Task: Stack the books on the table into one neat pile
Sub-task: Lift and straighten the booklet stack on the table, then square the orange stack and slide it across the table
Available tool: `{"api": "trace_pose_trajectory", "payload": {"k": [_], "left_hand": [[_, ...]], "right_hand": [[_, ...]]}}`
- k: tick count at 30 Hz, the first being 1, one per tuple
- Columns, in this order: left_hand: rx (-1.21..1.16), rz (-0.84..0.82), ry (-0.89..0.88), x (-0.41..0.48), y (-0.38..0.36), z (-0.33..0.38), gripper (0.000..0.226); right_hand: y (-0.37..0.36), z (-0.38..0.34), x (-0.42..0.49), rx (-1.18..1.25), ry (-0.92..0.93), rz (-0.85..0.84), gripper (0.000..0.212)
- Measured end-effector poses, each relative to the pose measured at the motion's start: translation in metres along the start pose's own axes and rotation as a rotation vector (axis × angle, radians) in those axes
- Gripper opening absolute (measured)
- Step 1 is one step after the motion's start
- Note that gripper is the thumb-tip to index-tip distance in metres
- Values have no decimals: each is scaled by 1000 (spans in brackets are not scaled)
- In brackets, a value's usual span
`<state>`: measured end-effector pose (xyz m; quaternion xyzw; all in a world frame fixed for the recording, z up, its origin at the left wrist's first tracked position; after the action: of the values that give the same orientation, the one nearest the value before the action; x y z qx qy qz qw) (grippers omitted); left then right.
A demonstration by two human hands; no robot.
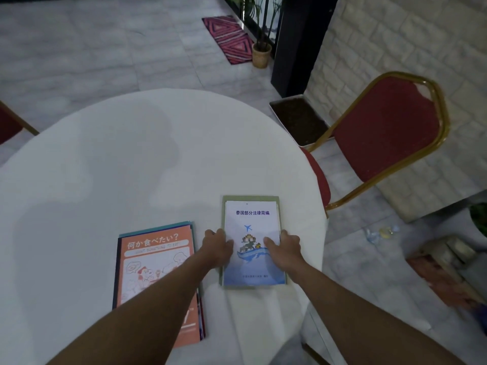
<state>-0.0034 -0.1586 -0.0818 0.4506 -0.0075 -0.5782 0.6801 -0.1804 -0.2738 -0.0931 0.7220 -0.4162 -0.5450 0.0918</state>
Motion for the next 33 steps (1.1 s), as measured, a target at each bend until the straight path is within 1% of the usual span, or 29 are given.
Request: {"api": "trace_pose_trajectory", "payload": {"k": [4, 6, 8, 10, 12, 16, 19, 23, 26, 29, 31, 33], "left_hand": [[21, -36, -3, -2, 4, 4, 48], [23, -22, -20, -4, 11, 7, 48], [30, 17, -43, -10, 23, 6, 47], [54, 66, -74, -18, 37, 4, 46], [73, 114, -90, -28, 51, 0, 45], [63, 215, -60, -57, 81, -27, 49], [128, 251, -18, -78, 97, -56, 52], [203, 277, 104, -109, 110, -105, 59], [175, 276, 212, -130, 109, -142, 59], [175, 260, 296, -147, 102, -170, 64], [109, 254, 344, -155, 92, -186, 64], [22, 238, 360, -158, 81, -197, 61]], "right_hand": [[-1, -1, 0, -62, -19, 30, 59], [3, -4, -4, -134, -28, 113, 72], [8, -14, -12, -173, 7, 208, 82], [9, -30, -24, -164, 89, 263, 81], [6, -45, -33, -158, 169, 276, 77], [-22, -77, -62, -190, 289, 184, 79], [-53, -92, -84, -247, 361, 107, 81], [-94, -101, -111, -294, 439, 46, 76], [-127, -98, -121, -393, 423, -30, 82], [-153, -91, -125, -468, 383, -76, 79], [-166, -84, -125, -490, 345, -96, 79], [-174, -79, -125, -521, 320, -73, 81]]}}
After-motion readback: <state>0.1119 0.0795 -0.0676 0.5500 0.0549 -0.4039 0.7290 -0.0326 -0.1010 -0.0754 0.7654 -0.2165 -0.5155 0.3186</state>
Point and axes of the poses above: each hand's wrist, its own x-axis towards the middle knuckle, its own y-axis out of the back of the hand, z = x × y, the point moved 9 cm from there along x, towards the middle knuckle, and after that the axes turned 14 degrees about -y, right-handed, at the moved point
